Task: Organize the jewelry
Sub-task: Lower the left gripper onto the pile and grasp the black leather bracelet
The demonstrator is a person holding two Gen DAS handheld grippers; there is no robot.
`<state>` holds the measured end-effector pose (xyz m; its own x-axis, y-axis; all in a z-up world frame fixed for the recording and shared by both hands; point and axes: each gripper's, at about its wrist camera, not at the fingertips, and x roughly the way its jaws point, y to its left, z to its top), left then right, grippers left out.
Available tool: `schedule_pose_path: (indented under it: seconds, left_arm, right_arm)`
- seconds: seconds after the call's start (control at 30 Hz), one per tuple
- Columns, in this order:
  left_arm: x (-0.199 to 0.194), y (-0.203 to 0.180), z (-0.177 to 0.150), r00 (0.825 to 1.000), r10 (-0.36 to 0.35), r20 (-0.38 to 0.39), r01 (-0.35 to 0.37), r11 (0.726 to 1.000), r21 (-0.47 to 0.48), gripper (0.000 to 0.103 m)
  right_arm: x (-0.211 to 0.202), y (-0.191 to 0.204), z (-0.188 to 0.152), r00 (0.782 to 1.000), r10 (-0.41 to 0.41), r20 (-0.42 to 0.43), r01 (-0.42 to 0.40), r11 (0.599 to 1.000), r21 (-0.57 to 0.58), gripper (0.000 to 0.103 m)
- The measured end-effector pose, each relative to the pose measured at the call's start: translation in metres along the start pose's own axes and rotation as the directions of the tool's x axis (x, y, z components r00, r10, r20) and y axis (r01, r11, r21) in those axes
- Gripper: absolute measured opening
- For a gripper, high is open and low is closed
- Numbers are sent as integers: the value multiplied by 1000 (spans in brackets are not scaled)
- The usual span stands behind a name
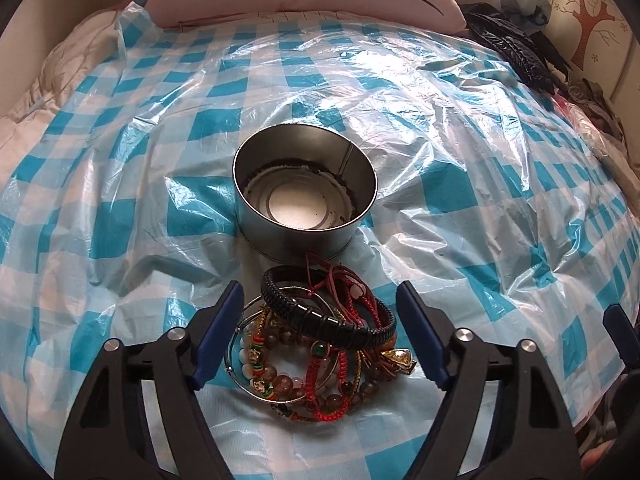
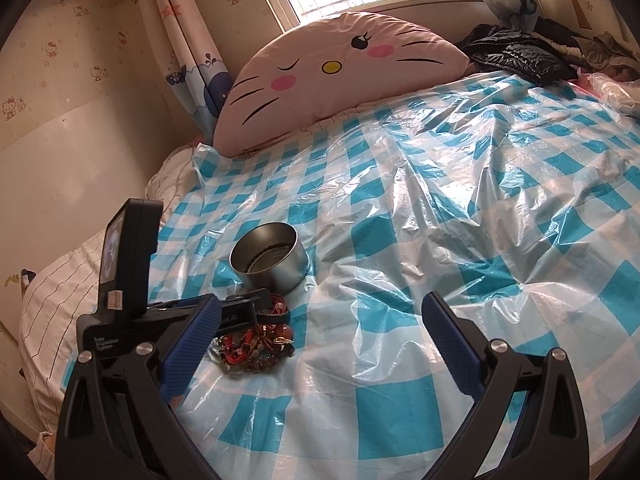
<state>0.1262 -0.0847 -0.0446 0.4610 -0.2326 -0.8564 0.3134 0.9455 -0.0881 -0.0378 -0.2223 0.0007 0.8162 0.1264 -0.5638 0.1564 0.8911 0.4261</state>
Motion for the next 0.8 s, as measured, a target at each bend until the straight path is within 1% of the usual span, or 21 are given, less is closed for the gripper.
schedule_pose_path:
  seconds: [0.03, 0.07, 0.1, 0.13, 0.23, 0.3, 0.4, 0.53, 0.63, 0.7, 0.77, 0.8]
  left_arm:
    - [4, 1, 1, 1000, -11, -9, 11, 1000, -7, 56]
    - [7, 2, 1, 1000, -10, -17, 9, 1000, -11, 50]
    - [9, 3, 1, 1000, -10, -24, 9, 1000, -12, 36]
    - [9, 6, 1, 999, -25, -30, 25, 1000, -18, 25]
    - [6, 14, -1, 998, -60, -31, 60, 998, -19, 11]
    - [3, 19, -3, 996, -80, -32, 79, 997, -22, 9]
    - [-5, 22, -4, 996, -87, -26, 87, 996, -10, 8]
    - [-19, 29, -6, 997, -73, -3, 73, 997, 6, 8]
    - [-31, 46, -8, 997, -76, 16, 76, 997, -25, 8]
    - [-40, 59, -10, 995, -99, 24, 100, 993, -57, 8]
    - [-50, 70, -13, 994, -105, 38, 108, 991, -76, 8]
    - [-53, 74, -14, 993, -108, 44, 112, 990, -83, 8]
  right_arm:
    - [0, -1, 0, 1000, 4, 0, -4, 1000, 6, 96]
    - [0, -2, 0, 1000, 8, 0, -8, 1000, 13, 96]
    - [0, -4, 0, 1000, 12, -1, -12, 1000, 21, 96]
    - [0, -6, 1, 1000, 16, -3, -16, 999, 29, 96]
    - [1, -10, 1, 1000, 26, -9, -25, 998, 50, 96]
    - [1, -10, 1, 1000, 30, -9, -29, 998, 54, 96]
    - [0, -10, 1, 999, 34, -8, -34, 998, 58, 96]
    - [1, -12, 1, 999, 36, -10, -36, 997, 65, 96]
    - [1, -12, 1, 999, 39, -13, -38, 997, 68, 96]
    - [3, -11, 1, 999, 44, -24, -42, 997, 62, 96]
    - [8, -8, 0, 997, 55, -56, -52, 998, 46, 96]
    - [14, -6, 0, 994, 65, -87, -63, 997, 35, 96]
